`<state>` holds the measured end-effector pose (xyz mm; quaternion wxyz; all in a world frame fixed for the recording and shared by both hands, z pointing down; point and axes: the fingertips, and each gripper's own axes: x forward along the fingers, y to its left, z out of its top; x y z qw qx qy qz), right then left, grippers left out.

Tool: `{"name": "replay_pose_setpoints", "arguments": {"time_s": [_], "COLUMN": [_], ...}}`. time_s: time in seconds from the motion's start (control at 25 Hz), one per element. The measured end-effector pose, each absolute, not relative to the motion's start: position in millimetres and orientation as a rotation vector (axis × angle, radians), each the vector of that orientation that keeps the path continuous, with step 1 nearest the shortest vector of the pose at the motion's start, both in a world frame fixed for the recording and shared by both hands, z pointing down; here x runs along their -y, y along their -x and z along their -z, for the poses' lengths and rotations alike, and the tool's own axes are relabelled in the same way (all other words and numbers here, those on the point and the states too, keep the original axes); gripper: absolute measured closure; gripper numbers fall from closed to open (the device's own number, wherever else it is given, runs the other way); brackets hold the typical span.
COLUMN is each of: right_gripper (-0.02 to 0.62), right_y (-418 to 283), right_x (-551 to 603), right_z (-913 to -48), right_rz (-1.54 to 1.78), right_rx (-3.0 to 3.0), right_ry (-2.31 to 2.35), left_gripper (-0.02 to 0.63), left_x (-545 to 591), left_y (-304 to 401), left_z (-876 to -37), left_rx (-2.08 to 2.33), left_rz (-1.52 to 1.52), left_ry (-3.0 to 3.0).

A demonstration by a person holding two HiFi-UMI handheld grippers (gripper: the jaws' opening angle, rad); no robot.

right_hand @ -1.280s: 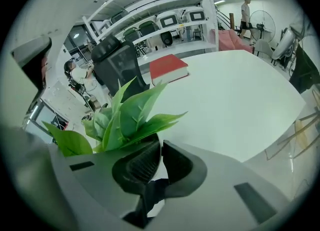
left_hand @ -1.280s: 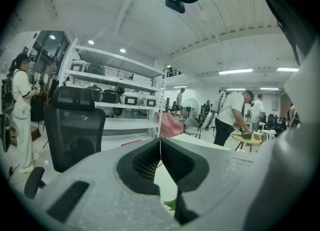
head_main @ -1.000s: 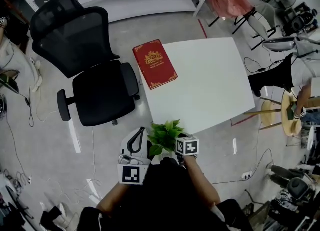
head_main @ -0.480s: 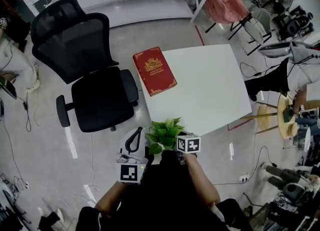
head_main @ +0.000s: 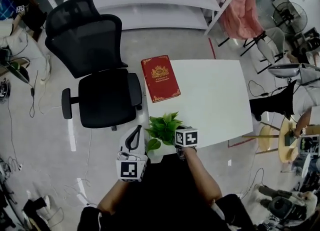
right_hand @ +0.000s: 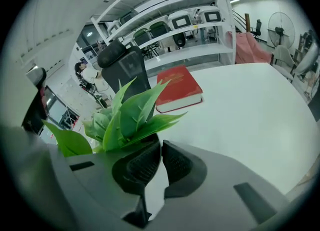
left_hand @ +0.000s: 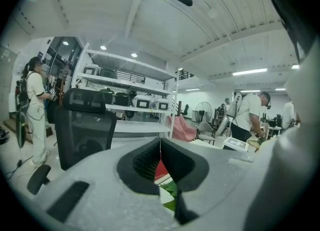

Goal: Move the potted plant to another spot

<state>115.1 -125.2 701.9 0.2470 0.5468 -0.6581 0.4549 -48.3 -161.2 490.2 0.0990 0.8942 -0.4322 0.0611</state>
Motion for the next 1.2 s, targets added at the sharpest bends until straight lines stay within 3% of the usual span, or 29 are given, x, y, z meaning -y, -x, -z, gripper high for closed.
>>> {"name": "replay_pose_setpoints", "arguments": {"time_s": [1.2], "right_gripper": [0.569], "right_y": [-122], "right_x": [237], "right_z": [-731], "right_rz": [-1.178], "right_rx": [1.870], "right_ry": [-1.235], "left_gripper": [0.588], "left_x": [169], "left_y": [28], "left_z": [-477], "left_rx": [1.650], "left_rz": [-0.155], "left_ry": [-2.462]}}
